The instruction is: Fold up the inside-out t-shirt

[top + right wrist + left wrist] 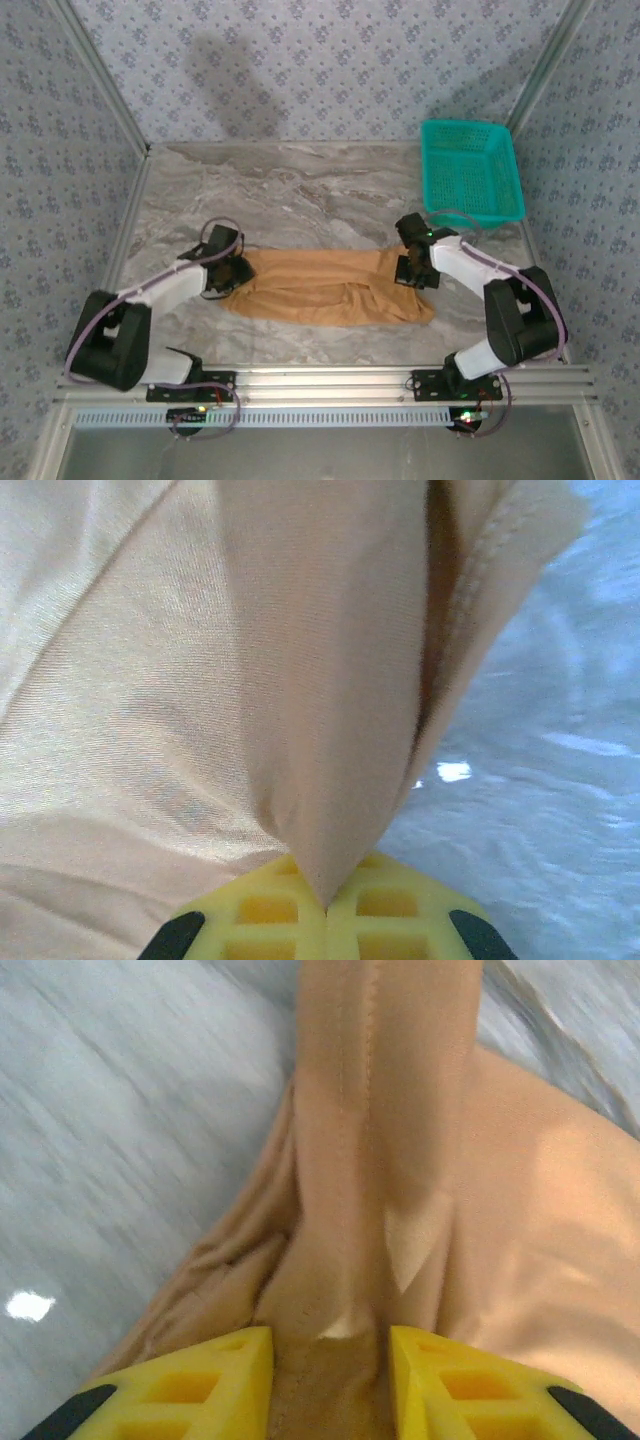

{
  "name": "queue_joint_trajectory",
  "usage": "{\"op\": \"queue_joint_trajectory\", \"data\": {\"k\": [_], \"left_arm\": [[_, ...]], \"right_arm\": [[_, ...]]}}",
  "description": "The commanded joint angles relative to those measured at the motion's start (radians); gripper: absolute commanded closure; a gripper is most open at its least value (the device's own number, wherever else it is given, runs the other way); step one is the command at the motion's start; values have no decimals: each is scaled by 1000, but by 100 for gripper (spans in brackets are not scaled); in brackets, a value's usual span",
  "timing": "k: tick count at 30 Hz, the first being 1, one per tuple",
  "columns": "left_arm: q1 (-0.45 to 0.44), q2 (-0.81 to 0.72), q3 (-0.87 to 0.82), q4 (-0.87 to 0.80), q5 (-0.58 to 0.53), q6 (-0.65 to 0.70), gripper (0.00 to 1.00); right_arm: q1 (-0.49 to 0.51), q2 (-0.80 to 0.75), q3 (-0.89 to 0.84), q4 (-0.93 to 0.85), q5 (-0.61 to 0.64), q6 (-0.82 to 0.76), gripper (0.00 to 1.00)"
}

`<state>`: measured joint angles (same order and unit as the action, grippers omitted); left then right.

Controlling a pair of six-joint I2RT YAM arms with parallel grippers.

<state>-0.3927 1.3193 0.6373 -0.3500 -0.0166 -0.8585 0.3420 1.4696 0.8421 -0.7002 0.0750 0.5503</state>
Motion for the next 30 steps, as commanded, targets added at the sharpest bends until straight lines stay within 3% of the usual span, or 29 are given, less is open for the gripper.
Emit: {"op": "queue_joint_trajectory", "data": {"k": [1,4,9,15,20,30], "left_arm": [[-35,-88,37,-77,-94,-52,64],[3,-78,140,-178,-147,67,62],[155,47,268,-249,-83,213,63],[206,179,241,-120,77,195,63],[256,325,266,-103,118,204,67],[462,117,293,-186,204,211,65]], "right_arm": [[-29,-56,27,-83,27,-88,100],[-25,-96,69,-107,38,-102,100],[58,-140,172,-181,51,-75,100],[145,-140,284,-261,96,-30,100],[247,-128,399,-303,126,12,100],[526,50,638,-280,170,118,100]]}}
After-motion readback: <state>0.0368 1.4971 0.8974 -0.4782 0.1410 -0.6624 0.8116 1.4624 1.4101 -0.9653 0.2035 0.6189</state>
